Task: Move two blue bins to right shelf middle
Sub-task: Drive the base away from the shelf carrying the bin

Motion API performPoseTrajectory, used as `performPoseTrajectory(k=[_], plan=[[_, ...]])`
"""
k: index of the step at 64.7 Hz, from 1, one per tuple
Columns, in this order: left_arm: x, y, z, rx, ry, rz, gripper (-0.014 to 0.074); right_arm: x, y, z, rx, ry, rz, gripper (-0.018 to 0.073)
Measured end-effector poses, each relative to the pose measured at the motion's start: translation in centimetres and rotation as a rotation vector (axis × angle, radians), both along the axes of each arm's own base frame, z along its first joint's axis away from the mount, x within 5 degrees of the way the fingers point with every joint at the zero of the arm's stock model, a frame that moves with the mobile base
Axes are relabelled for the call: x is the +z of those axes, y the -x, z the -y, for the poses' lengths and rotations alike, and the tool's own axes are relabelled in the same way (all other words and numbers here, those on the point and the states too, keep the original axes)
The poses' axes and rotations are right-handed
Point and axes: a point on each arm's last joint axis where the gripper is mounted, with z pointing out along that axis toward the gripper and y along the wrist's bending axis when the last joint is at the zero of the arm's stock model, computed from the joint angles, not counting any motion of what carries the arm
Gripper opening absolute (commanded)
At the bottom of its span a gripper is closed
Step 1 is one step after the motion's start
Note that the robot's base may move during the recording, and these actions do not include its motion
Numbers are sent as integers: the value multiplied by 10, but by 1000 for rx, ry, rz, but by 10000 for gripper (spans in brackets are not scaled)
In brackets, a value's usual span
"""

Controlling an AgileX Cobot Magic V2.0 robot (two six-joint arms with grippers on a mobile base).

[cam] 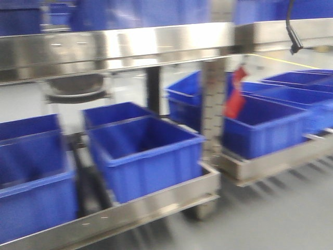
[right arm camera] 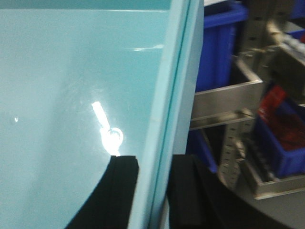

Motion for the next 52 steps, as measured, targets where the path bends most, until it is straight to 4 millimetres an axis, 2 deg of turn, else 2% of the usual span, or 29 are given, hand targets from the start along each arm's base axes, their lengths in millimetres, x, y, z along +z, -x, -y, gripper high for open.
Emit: performPoseTrajectory(k=[52], plan=[[0,0,0,-2,4,1,-111,0,0,0,0,0,0,-154]])
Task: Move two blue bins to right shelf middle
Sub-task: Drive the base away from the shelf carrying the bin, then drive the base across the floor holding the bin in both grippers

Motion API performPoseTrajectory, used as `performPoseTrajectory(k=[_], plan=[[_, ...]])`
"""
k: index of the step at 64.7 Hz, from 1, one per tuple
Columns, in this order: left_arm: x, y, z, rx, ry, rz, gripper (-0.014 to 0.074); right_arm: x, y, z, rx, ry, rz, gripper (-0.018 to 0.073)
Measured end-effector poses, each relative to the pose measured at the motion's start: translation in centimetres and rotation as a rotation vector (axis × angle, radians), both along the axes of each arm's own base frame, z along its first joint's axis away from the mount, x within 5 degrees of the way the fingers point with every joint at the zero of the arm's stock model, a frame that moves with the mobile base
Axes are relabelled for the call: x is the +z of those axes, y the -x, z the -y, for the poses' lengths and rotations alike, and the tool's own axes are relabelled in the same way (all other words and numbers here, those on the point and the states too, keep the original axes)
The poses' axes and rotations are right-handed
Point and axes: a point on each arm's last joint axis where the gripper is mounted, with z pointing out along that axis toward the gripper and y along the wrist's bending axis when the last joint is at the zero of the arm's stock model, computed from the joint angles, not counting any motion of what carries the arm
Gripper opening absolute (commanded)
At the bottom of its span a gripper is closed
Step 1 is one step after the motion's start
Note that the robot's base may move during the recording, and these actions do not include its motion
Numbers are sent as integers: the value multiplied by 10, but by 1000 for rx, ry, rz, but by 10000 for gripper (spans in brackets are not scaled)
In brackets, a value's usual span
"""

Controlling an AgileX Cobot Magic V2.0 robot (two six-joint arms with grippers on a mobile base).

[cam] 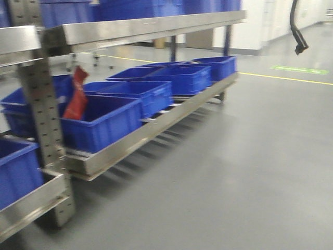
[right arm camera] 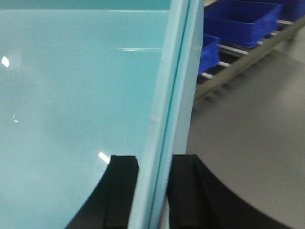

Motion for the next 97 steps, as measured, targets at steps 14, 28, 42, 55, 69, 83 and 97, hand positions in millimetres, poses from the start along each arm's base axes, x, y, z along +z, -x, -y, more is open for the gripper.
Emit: performPoseTrajectory(k=[14,28,42,55,69,83,97], plan=[[0,0,0,0,0,0,-111,0,0,0,0,0,0,-154],[0,0,0,0,0,0,-111,0,0,0,0,0,0,-154],[0,0,0,0,0,0,-111,0,0,0,0,0,0,-154],[0,0,0,0,0,0,-111,0,0,0,0,0,0,-154],[0,0,0,0,0,0,-111,0,0,0,0,0,0,-154],[0,0,0,0,0,0,-111,0,0,0,0,0,0,-154],[0,0,0,0,0,0,-111,0,0,0,0,0,0,-154]])
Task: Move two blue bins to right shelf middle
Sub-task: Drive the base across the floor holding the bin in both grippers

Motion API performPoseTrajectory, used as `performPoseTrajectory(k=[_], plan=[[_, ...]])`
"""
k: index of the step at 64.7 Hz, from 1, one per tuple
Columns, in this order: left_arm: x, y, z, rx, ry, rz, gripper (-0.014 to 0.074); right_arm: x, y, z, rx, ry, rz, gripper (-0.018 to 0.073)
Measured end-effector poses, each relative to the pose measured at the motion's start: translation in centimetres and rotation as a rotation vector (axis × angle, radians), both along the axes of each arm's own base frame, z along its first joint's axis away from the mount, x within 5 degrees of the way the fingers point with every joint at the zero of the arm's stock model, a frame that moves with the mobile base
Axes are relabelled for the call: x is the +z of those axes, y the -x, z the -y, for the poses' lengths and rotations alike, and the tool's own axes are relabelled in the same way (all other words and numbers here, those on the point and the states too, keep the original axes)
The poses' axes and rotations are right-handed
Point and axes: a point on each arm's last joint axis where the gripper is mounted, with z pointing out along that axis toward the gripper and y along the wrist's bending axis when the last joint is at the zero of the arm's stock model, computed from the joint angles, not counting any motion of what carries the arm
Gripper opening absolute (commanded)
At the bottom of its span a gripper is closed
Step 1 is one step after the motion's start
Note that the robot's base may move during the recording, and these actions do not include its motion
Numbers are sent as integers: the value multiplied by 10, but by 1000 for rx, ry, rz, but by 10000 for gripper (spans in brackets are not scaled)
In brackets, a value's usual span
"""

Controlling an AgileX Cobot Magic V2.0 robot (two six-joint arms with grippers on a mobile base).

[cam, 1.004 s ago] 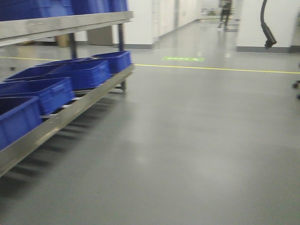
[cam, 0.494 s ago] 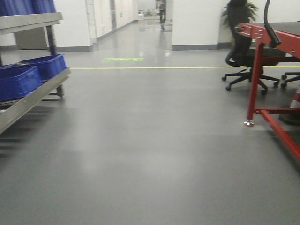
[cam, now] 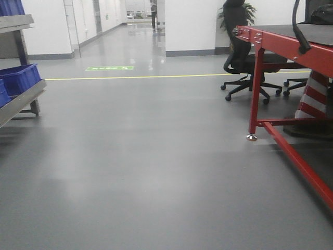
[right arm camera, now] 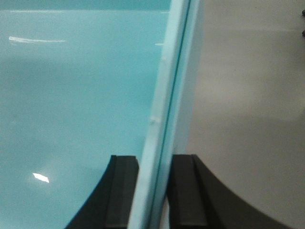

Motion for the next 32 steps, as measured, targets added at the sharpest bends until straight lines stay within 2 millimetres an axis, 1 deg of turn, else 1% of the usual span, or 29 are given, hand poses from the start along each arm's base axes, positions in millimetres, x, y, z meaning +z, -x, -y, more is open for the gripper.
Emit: performPoseTrajectory(k=[32], plan=[[0,0,0,0,0,0,-111,0,0,0,0,0,0,-154]])
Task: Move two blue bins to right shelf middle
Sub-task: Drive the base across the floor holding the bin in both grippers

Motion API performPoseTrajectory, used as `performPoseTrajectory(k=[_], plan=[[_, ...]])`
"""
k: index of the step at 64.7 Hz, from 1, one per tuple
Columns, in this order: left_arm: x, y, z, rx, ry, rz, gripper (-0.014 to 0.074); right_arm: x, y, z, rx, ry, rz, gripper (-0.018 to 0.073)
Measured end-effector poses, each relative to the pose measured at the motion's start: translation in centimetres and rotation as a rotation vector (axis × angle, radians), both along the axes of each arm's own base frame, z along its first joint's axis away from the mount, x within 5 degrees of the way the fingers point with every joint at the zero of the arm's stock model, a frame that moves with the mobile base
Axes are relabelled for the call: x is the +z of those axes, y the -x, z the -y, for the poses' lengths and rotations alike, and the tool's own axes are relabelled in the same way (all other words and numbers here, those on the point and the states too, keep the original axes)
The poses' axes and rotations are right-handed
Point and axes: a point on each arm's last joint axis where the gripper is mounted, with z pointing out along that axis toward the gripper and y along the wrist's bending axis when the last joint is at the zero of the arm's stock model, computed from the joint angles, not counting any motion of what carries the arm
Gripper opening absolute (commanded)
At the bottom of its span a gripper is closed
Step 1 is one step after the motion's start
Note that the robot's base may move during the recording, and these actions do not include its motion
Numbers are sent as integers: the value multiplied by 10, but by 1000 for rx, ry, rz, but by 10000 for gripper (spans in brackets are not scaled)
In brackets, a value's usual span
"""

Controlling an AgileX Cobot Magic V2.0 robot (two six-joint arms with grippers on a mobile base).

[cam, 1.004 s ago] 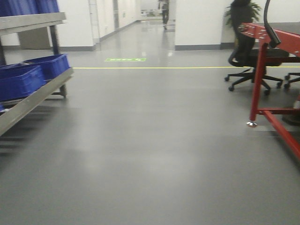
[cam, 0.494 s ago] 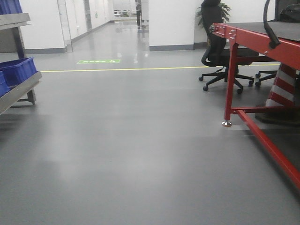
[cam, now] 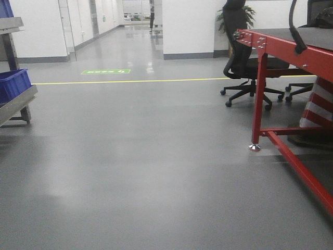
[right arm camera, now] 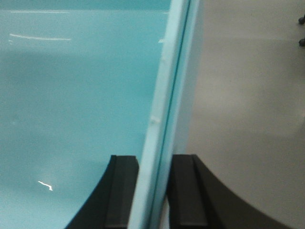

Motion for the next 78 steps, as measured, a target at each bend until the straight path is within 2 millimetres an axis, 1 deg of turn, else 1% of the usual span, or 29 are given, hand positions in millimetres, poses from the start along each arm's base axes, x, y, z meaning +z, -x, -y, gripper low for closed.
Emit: performPoseTrajectory(k=[78], plan=[[0,0,0,0,0,0,-111,0,0,0,0,0,0,-154]])
